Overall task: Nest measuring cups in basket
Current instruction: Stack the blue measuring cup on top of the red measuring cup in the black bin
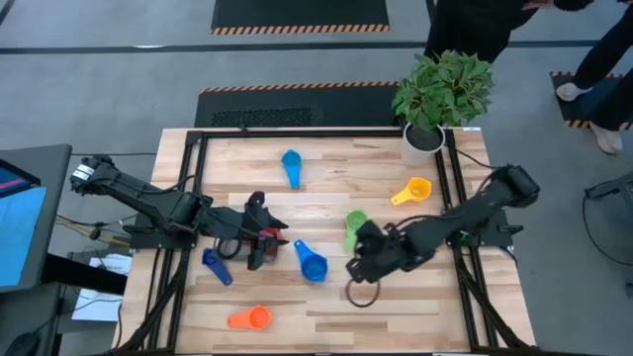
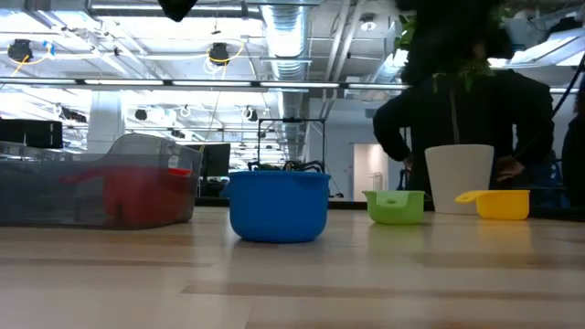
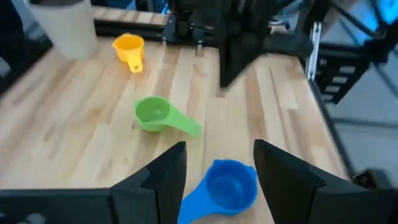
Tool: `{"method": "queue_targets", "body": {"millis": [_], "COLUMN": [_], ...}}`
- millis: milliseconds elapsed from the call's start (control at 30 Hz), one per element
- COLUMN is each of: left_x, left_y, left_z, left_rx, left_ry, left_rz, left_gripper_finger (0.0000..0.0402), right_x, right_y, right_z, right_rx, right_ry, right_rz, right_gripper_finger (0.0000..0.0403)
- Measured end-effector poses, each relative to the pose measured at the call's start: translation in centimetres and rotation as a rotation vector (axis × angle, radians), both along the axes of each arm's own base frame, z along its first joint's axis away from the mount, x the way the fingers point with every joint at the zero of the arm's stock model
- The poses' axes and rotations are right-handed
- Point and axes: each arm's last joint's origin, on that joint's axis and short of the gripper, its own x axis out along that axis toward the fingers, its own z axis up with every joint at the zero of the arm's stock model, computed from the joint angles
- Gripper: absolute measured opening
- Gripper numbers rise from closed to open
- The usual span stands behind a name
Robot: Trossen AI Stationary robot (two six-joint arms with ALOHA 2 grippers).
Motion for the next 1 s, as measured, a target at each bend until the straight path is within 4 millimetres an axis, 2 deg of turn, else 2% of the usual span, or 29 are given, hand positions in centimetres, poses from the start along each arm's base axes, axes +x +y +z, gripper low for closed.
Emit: {"method": "queue_targets", "body": {"millis": [167,400,500,633,833,1000], "left_x": [0.0,0.8,1.3,2.5,5.9,8.5], "left_y": [0.0,0.0,0.0,0.1,0.5,-0.1], "left_z": [0.0,1.4,2.7,3.2,2.6,1.5], "left_rx": [-0.11,-0.156,-0.07,0.065,0.048,0.116], "left_ry": [-0.001,-0.186,-0.306,-0.388,-0.185,0.023], "left_rz": [0.061,0.155,0.033,-0.115,-0.283,-0.358], "left_gripper_finger": [0.0177,0.0177,0.0177,0.0177,0.0177,0.0177], "right_x": [-2.7,-4.2,-4.6,-5.9,-8.7,-9.7], "right_y": [0.2,1.1,1.5,1.7,1.8,2.5], "right_z": [3.2,4.2,4.1,4.3,5.2,5.5], "right_rx": [-0.046,-0.05,-0.072,-0.137,-0.142,-0.149], "right_ry": [-0.127,-0.164,-0.16,-0.17,-0.186,-0.202], "right_rz": [-0.047,-0.011,0.001,-0.045,-0.094,-0.053], "right_gripper_finger": [0.0014,0.0041,0.0042,0.0032,0.0016,0.0023]}}
